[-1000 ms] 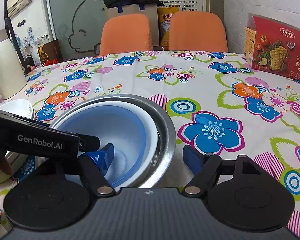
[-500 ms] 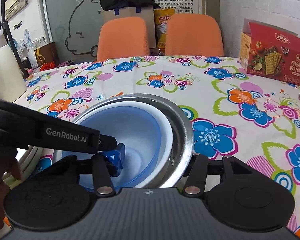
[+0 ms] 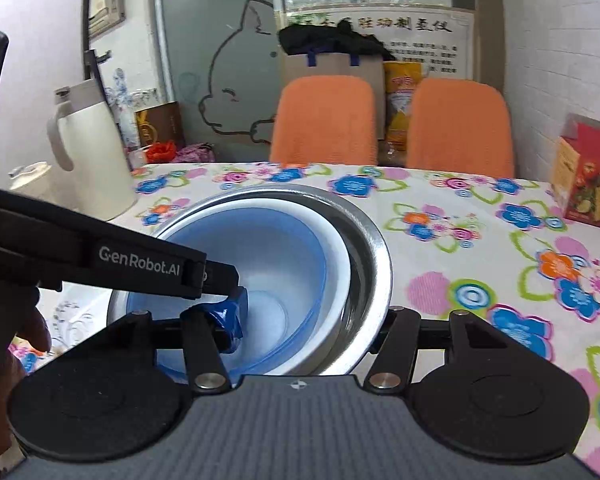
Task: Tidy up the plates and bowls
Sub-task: 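Carry the bowl stack onto the plate stack with both grippers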
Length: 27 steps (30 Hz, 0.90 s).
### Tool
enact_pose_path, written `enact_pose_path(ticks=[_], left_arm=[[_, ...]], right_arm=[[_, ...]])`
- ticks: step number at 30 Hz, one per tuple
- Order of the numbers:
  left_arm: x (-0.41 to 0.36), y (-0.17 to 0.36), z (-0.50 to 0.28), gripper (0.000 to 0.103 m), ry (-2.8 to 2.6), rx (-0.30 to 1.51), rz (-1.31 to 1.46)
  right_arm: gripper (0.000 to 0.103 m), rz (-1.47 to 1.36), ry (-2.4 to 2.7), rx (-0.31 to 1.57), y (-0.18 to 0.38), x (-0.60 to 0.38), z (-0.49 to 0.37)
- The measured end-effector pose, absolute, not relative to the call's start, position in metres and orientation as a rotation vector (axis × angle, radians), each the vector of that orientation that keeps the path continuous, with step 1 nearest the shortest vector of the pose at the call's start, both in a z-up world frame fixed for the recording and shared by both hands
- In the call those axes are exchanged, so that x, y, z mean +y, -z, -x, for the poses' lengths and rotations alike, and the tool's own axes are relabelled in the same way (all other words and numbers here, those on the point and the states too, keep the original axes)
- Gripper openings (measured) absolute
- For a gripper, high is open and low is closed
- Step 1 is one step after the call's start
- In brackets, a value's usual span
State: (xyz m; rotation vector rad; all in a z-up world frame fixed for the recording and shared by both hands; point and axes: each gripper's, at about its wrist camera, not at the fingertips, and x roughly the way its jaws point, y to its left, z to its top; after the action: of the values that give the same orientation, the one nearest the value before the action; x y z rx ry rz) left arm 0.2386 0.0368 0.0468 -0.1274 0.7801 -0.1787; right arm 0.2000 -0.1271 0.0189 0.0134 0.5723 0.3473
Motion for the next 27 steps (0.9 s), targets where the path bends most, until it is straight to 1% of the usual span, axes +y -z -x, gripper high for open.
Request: enact_pose_path(ticks=[4,8,13,17,18,19,20,21,25,27], left_arm=[[0.09,-0.036,-0.227,0.035,0.054,0.805,0.159],[0.124,-0.016,-0.223,0.035,-0.007,0.847,0.192],[0.138,-0.001,-0.226,0.034,-0.002,0.871,0.217],[0.139,0.001,-0.228,0.035,0.005,0.848,0.204],[0.138,0.001,-0.228,0.037,0.008,0.843,0.201],[0.138,0.001,-0.228,0.051,0.015,0.842,0.203],[0.138,0.001,-0.228,0.061,0.032,0.836,0.214],[0.138,0.001,-0.228,0.075,0.051,0.828,0.227],[0.136,-0.004,-0.224,0.075,0.006,0.776,0.197],[0.14,-0.009,-0.223,0.075,0.001,0.762,0.214]], right_arm=[[0.042,-0.008,-0.479,0.609,-0.009,-0.078,-0.207],[0.043,0.001,-0.537,0.667,0.005,-0.046,-0.21],[0.043,0.021,-0.53,0.709,0.013,-0.032,-0.21],[0.044,-0.003,-0.53,0.724,0.02,-0.03,-0.215],[0.044,-0.01,-0.531,0.721,0.021,-0.03,-0.216],[0.044,-0.01,-0.534,0.72,0.021,-0.03,-0.217],[0.044,-0.012,-0.537,0.722,0.02,-0.031,-0.217],[0.044,-0.019,-0.536,0.724,0.02,-0.031,-0.218],[0.044,-0.016,-0.515,0.72,0.018,-0.033,-0.218],[0.044,-0.016,-0.485,0.687,0.014,-0.037,-0.216]])
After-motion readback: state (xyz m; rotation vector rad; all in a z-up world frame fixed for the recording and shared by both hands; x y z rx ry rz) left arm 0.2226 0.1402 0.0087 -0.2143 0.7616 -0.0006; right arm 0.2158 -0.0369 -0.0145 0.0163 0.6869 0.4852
